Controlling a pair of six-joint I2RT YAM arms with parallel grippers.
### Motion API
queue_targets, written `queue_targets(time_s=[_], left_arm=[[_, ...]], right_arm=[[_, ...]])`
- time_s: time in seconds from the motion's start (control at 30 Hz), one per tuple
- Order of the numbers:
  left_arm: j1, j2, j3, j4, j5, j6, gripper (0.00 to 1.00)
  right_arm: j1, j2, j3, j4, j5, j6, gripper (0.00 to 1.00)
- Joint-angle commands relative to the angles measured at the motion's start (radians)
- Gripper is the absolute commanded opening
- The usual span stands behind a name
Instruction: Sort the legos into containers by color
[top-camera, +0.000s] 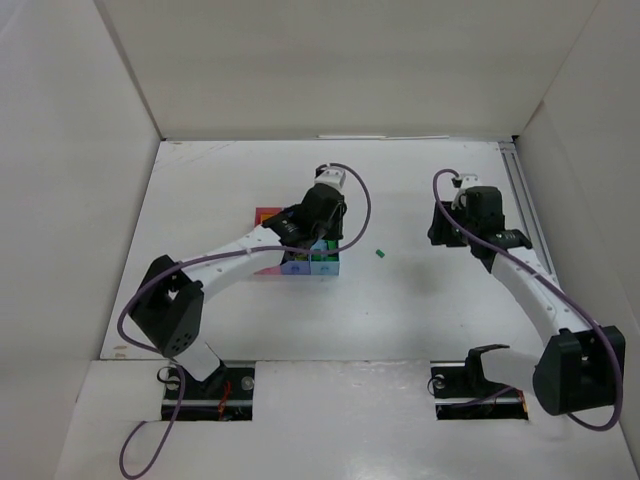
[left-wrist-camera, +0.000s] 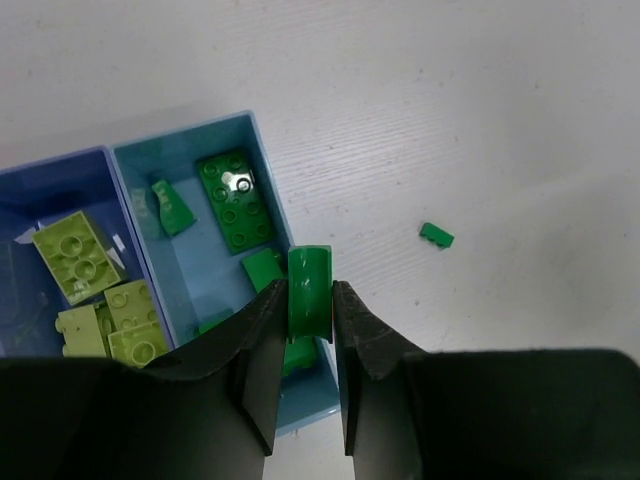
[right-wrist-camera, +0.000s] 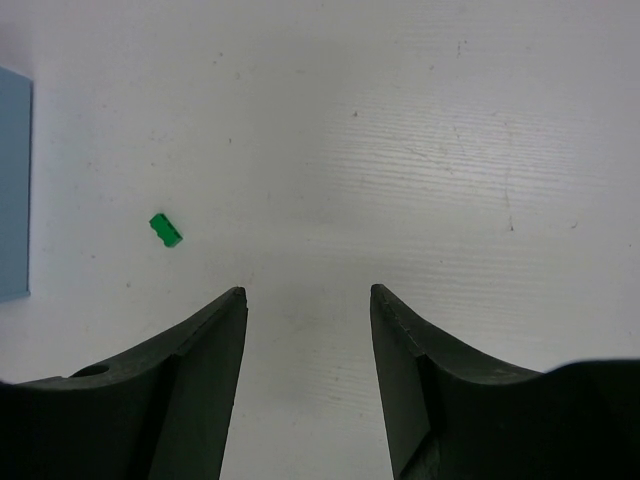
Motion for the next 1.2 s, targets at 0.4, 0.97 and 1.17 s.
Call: queue_targets(time_s=[0.4, 0.97, 1.17], left_arm=[[0.042, 0.028, -0.049, -0.033, -0.006, -0.068, 0.33], [0.042, -0.389, -0.152, -0.114, -0.032, -0.067, 1.00], [0.051, -0.516, -0.219, -0.175, -0.087, -0.102, 1.00]], right_arm=[[0.048, 0.083, 0.082, 0.052, -0.039, -0.055, 0.59], [0.401, 0.511, 0.295, 0.040, 0.144, -0.166, 0.57], [0.401, 0.570, 0.295, 0.051, 0.213, -0.100, 0.56]])
